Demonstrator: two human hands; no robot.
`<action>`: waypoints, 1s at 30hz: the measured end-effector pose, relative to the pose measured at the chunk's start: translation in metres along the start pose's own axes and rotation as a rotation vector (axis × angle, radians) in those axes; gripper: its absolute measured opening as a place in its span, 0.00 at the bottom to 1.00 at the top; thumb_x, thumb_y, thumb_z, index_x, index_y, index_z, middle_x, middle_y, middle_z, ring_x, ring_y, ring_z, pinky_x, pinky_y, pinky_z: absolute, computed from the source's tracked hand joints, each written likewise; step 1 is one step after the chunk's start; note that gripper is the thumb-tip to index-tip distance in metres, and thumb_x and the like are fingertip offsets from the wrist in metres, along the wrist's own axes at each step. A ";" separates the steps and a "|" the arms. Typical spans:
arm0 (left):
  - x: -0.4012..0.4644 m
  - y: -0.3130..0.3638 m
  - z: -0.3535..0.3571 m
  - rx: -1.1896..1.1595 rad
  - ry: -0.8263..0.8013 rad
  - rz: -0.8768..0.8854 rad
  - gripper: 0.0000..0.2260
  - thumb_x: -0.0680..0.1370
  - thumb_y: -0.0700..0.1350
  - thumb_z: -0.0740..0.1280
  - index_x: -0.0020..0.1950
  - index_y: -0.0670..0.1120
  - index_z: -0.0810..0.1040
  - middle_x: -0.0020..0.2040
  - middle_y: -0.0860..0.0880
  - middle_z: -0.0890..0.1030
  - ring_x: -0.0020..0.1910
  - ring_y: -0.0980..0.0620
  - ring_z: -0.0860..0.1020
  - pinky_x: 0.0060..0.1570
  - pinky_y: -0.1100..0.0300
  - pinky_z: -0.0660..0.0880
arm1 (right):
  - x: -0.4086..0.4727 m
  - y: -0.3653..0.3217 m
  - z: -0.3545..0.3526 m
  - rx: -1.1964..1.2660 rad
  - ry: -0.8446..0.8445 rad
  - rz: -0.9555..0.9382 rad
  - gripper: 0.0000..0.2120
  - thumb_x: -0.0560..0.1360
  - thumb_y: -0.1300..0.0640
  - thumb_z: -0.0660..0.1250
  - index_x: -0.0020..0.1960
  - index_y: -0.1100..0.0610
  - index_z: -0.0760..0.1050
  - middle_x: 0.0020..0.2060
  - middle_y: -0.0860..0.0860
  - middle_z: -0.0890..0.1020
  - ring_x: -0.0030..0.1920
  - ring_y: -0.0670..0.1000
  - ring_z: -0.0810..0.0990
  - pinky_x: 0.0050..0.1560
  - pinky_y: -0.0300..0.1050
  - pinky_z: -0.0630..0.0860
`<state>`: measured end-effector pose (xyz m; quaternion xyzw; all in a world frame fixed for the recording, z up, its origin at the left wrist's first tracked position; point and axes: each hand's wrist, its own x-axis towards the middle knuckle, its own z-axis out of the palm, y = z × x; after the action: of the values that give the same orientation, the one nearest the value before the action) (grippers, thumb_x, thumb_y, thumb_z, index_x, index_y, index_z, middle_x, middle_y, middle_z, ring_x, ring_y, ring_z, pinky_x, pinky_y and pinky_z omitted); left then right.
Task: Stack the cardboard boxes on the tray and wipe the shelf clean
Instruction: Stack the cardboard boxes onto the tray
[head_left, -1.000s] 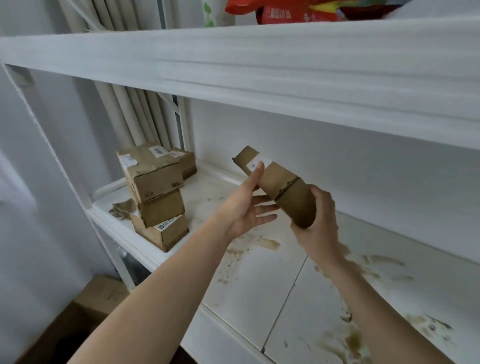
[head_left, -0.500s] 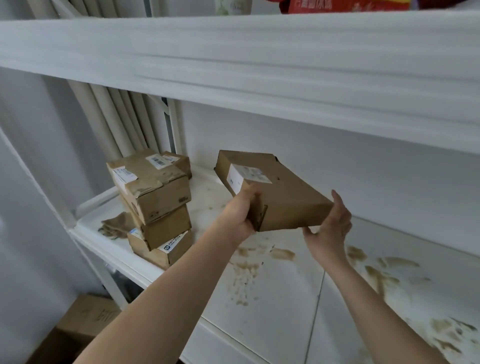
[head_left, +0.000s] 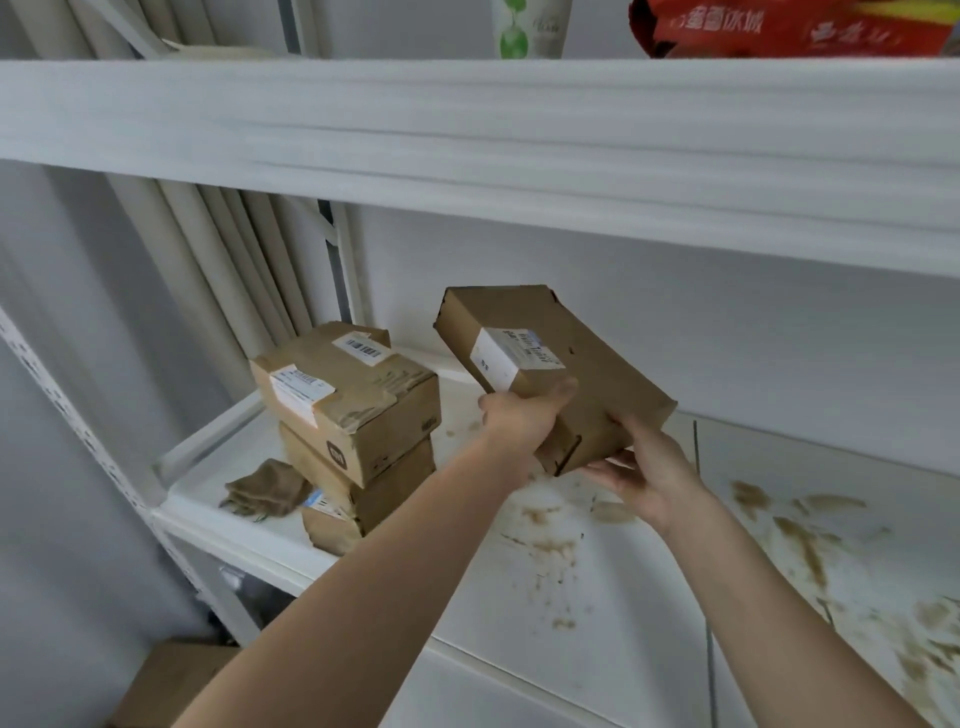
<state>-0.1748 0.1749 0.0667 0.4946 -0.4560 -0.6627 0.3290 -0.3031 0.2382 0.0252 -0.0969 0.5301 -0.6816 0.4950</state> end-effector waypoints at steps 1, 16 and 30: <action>-0.003 0.008 -0.004 0.072 0.021 0.038 0.48 0.55 0.61 0.72 0.70 0.43 0.63 0.62 0.47 0.76 0.58 0.47 0.76 0.60 0.50 0.75 | 0.001 0.003 0.002 -0.007 0.000 -0.016 0.27 0.73 0.58 0.72 0.68 0.59 0.67 0.57 0.62 0.77 0.48 0.60 0.84 0.47 0.64 0.81; 0.014 0.132 -0.103 0.992 0.069 0.488 0.15 0.82 0.42 0.56 0.35 0.51 0.64 0.36 0.53 0.67 0.35 0.55 0.68 0.41 0.62 0.70 | 0.014 -0.038 0.058 -0.188 -0.073 -0.112 0.06 0.77 0.56 0.66 0.53 0.54 0.74 0.50 0.56 0.78 0.48 0.58 0.80 0.57 0.59 0.78; 0.062 0.173 -0.223 0.462 0.066 0.253 0.05 0.81 0.43 0.59 0.49 0.46 0.74 0.48 0.48 0.76 0.40 0.55 0.74 0.39 0.68 0.69 | 0.030 -0.061 0.130 -0.344 -0.158 -0.198 0.03 0.76 0.55 0.66 0.49 0.54 0.76 0.45 0.54 0.80 0.42 0.55 0.80 0.45 0.50 0.79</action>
<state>0.0170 -0.0061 0.1847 0.5169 -0.6425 -0.4782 0.3023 -0.2671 0.1305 0.1177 -0.2849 0.5863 -0.6166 0.4415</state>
